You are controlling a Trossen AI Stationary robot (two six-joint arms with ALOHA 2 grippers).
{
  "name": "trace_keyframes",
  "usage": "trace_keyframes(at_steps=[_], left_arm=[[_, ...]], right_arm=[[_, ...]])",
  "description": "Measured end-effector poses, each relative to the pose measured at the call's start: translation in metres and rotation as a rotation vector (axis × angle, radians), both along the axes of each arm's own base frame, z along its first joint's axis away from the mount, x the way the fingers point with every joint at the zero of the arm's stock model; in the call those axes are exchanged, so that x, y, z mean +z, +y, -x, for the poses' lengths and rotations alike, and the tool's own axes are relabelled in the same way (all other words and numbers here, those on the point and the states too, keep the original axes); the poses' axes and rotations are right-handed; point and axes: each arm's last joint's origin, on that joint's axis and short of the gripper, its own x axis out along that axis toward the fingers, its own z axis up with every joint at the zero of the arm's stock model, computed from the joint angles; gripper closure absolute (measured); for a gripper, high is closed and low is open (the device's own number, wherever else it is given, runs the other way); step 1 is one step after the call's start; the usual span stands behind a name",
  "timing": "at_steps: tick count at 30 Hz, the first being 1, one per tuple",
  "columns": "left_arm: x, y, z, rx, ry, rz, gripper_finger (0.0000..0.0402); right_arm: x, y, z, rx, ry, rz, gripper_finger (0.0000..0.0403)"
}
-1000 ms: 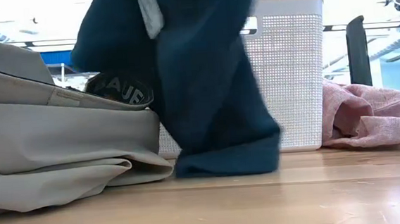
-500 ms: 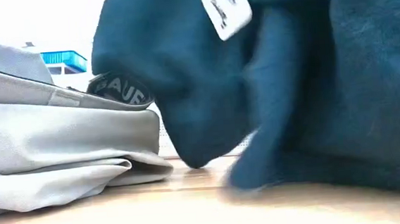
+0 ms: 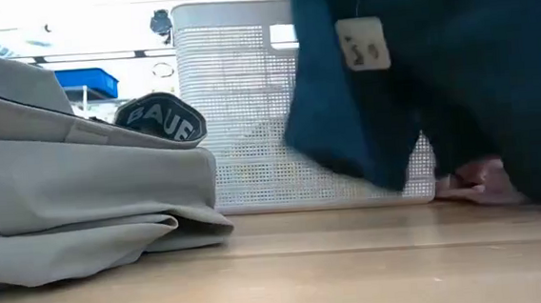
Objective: Sort clothes
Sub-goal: Put the blue shorts into the laundry bin
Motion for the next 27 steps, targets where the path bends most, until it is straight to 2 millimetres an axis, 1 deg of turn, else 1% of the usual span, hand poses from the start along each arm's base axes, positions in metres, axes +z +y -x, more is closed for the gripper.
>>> trace_keyframes(at_steps=[2,4,7,9,11,13,16,20,24,27], left_arm=[[-0.019,-0.007,0.003,-0.01,0.064,0.018,0.0401],[-0.042,-0.013,0.008,-0.015,0.119,0.027,0.0401],[-0.078,-0.023,0.019,-0.016,0.183,0.068,0.0401],[-0.098,-0.029,0.027,-0.039,0.217,0.117,0.0401],[-0.114,-0.035,0.034,-0.049,0.225,0.175,0.0401],[-0.126,-0.038,0.04,-0.045,0.231,0.227,0.0401],[-0.131,-0.039,0.042,-0.043,0.196,0.269,0.0401],[-0.126,-0.04,0.039,-0.058,0.11,0.31,0.0401],[-0.121,-0.041,0.037,-0.126,0.038,0.273,0.0401],[-0.121,-0.041,0.038,-0.134,0.037,0.249,0.0401]], right_arm=[[-0.021,0.01,-0.001,-0.021,0.082,-0.064,0.0403],[-0.047,0.021,-0.001,-0.042,0.157,-0.116,0.0403],[-0.077,0.044,0.0,-0.03,0.216,-0.238,0.0403],[-0.089,0.058,0.001,-0.019,0.217,-0.335,0.0403],[-0.092,0.07,0.001,-0.004,0.191,-0.412,0.0403],[-0.093,0.078,0.001,0.006,0.166,-0.449,0.0403],[-0.097,0.079,-0.001,-0.005,0.151,-0.431,0.0403],[-0.099,0.066,-0.011,-0.057,0.158,-0.374,0.0403],[-0.098,0.053,-0.028,0.006,0.12,-0.258,0.0403],[-0.098,0.042,-0.039,0.058,0.11,-0.164,0.0403]])
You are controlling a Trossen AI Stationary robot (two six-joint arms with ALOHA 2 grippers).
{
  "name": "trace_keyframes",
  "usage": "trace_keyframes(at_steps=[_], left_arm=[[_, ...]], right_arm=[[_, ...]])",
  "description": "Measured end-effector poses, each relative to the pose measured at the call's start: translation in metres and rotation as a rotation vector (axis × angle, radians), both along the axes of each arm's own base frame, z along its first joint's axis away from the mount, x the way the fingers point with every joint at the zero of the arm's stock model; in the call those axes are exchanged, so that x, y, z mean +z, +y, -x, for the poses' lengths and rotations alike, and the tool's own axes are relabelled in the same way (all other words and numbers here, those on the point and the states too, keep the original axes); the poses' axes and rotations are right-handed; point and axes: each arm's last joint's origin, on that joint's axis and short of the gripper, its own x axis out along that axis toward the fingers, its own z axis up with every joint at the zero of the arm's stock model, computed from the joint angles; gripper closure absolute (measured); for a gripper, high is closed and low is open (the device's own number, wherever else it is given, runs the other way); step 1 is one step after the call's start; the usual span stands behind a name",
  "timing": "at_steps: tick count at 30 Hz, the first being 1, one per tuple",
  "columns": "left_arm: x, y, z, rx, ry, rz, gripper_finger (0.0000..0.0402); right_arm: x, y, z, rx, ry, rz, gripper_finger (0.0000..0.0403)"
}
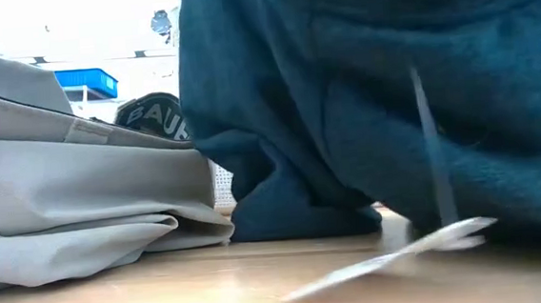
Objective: Sort clothes
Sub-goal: Put the blue shorts into the laundry bin
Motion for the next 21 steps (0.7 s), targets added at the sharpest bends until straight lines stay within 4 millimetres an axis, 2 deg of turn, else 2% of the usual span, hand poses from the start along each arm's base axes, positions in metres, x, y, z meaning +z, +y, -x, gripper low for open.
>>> trace_keyframes(at_steps=[4,9,14,18,21], left_arm=[[-0.01,0.005,-0.006,0.086,0.041,0.015,0.0401],[-0.036,0.008,-0.023,0.155,0.101,0.047,0.0401],[-0.06,0.004,-0.037,0.18,0.152,0.023,0.0401],[-0.071,0.0,-0.046,0.185,0.17,0.013,0.0401],[-0.076,-0.001,-0.049,0.198,0.189,0.032,0.0392]], right_arm=[[0.0,-0.015,-0.014,-0.014,0.002,0.029,0.0403],[-0.004,-0.025,-0.032,-0.019,0.008,-0.016,0.0403],[-0.026,-0.02,-0.051,0.016,0.033,-0.041,0.0402],[-0.05,-0.02,-0.063,0.008,0.068,0.004,0.0399],[-0.064,-0.022,-0.069,-0.004,0.093,0.027,0.0379]])
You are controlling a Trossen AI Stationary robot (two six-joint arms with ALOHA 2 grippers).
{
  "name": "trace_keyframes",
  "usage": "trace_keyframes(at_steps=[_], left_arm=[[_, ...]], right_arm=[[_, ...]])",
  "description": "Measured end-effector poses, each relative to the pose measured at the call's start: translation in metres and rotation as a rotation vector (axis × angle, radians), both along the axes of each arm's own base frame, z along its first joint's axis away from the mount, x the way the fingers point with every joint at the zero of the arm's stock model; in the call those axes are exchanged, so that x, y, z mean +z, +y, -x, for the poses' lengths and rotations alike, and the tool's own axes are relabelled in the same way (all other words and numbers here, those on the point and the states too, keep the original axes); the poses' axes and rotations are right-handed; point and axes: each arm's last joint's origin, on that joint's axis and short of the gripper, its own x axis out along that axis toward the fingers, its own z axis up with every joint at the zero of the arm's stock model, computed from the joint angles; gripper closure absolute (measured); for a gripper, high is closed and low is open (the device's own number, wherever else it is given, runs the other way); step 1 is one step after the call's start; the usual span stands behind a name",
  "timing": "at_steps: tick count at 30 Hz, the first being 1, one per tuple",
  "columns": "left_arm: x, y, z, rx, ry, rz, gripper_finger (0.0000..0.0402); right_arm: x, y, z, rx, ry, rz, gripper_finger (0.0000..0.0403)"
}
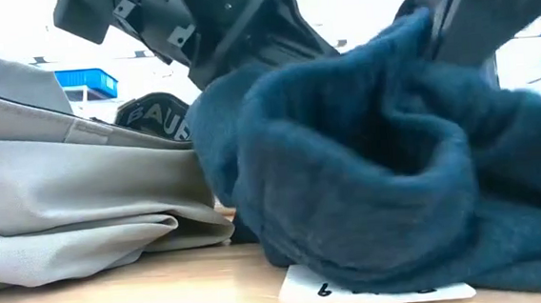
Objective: Sort clothes
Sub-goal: Put the blue shorts into the laundry bin
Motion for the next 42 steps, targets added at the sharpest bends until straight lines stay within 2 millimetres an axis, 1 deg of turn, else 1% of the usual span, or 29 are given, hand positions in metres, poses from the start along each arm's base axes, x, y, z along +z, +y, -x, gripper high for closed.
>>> trace_keyframes(at_steps=[3,6,8,10,14,17,23,26,28,31,34,39,42], left_arm=[[0.0,0.0,0.0,0.009,0.006,0.014,0.037],[-0.002,0.0,0.0,0.003,0.018,-0.003,0.0341],[-0.002,0.001,0.002,-0.004,0.035,-0.023,0.0318],[-0.001,0.001,0.004,-0.005,0.053,-0.033,0.0293],[0.008,0.004,0.01,-0.005,0.093,-0.051,0.025],[0.022,0.006,0.014,-0.026,0.073,-0.079,0.0235],[0.058,0.004,0.027,-0.074,-0.038,-0.195,0.0232],[0.074,0.002,0.038,-0.043,-0.072,-0.287,0.0231],[0.082,0.005,0.046,0.007,-0.067,-0.363,0.0231],[0.099,0.012,0.06,0.086,-0.063,-0.459,0.0231],[0.124,0.023,0.075,0.155,-0.089,-0.505,0.0231],[0.167,0.039,0.102,0.203,-0.192,-0.52,0.0231],[0.188,0.047,0.117,0.215,-0.256,-0.506,0.0231]], right_arm=[[-0.009,-0.003,-0.004,-0.011,0.021,0.016,0.0341],[-0.011,-0.005,-0.006,-0.018,0.025,0.02,0.0296],[-0.011,-0.005,-0.007,-0.028,0.024,0.011,0.0266],[-0.009,-0.005,-0.006,-0.044,0.041,-0.034,0.024],[-0.003,-0.006,-0.005,-0.073,0.056,-0.112,0.0211],[0.003,-0.005,-0.001,-0.071,0.051,-0.121,0.0205],[0.02,-0.002,0.004,-0.027,0.02,-0.113,0.0211],[0.029,0.002,0.004,0.061,0.003,-0.057,0.0213],[0.032,0.003,0.004,0.107,-0.014,-0.018,0.0213],[0.031,0.003,0.005,0.154,-0.015,0.042,0.0213],[0.031,0.002,0.005,0.184,-0.016,0.073,0.0213],[0.033,0.008,0.008,0.217,-0.095,0.189,0.0214],[0.033,0.01,0.009,0.256,-0.108,0.239,0.0214]])
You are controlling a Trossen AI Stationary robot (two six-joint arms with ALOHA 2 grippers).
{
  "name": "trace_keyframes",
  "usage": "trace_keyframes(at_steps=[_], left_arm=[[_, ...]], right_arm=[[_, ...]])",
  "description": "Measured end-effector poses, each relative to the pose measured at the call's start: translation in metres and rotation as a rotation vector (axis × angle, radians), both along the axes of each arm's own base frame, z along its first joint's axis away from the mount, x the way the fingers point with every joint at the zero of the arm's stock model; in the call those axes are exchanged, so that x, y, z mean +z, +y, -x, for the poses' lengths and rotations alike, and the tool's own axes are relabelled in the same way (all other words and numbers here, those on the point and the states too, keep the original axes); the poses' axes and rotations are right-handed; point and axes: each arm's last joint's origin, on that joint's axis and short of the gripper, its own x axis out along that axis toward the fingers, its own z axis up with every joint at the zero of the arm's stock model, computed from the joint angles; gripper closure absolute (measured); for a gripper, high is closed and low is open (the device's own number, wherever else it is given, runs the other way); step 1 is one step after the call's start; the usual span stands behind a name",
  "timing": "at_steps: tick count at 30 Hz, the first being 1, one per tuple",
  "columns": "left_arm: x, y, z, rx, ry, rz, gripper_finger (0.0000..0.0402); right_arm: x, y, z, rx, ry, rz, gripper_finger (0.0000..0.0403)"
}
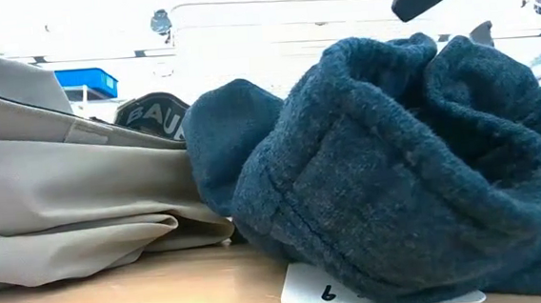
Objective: Sort clothes
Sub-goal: Put the blue shorts into the laundry bin
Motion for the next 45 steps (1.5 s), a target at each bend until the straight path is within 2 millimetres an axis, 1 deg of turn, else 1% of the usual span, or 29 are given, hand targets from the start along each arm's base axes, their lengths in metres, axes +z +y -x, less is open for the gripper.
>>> trace_keyframes(at_steps=[2,5,8,11,14,18,20,25,26,30,34,38,42,45], left_arm=[[0.01,0.005,0.008,0.002,-0.029,0.007,0.0231],[0.017,0.008,0.014,0.0,-0.053,0.012,0.0231],[0.018,0.009,0.015,0.0,-0.056,0.014,0.0231],[0.015,0.006,0.014,-0.006,-0.039,0.006,0.0231],[0.01,0.003,0.014,-0.016,-0.009,-0.011,0.0231],[0.009,0.003,0.014,-0.018,-0.003,-0.014,0.0231],[0.009,0.003,0.014,-0.018,0.001,-0.016,0.0231],[0.009,0.003,0.014,-0.019,0.0,-0.016,0.0231],[0.009,0.003,0.014,-0.019,0.001,-0.016,0.0231],[0.009,0.003,0.014,-0.018,0.0,-0.015,0.0231],[0.009,0.003,0.014,-0.018,-0.001,-0.014,0.0231],[0.009,0.003,0.014,-0.017,-0.001,-0.01,0.0231],[0.009,0.003,0.014,-0.011,-0.003,0.01,0.0231],[0.009,0.002,0.015,-0.015,-0.003,0.01,0.0231]], right_arm=[[0.0,-0.003,-0.002,-0.002,0.007,-0.009,0.0214],[-0.001,-0.012,-0.009,-0.017,0.022,-0.027,0.0214],[-0.001,-0.024,-0.017,-0.052,0.031,-0.044,0.0214],[-0.006,-0.032,-0.024,-0.085,0.055,-0.063,0.0215],[-0.016,-0.035,-0.028,-0.102,0.083,-0.048,0.0215],[-0.033,-0.037,-0.033,-0.156,0.136,-0.052,0.0215],[-0.041,-0.039,-0.035,-0.199,0.166,-0.051,0.0215],[-0.071,-0.052,-0.036,-0.357,0.303,-0.02,0.0215],[-0.074,-0.053,-0.037,-0.377,0.316,-0.018,0.0215],[-0.086,-0.06,-0.043,-0.44,0.372,-0.085,0.0215],[-0.089,-0.064,-0.053,-0.439,0.385,-0.212,0.0215],[-0.089,-0.067,-0.058,-0.422,0.382,-0.275,0.0215],[-0.089,-0.067,-0.059,-0.428,0.376,-0.271,0.0215],[-0.09,-0.067,-0.058,-0.432,0.345,-0.22,0.0215]])
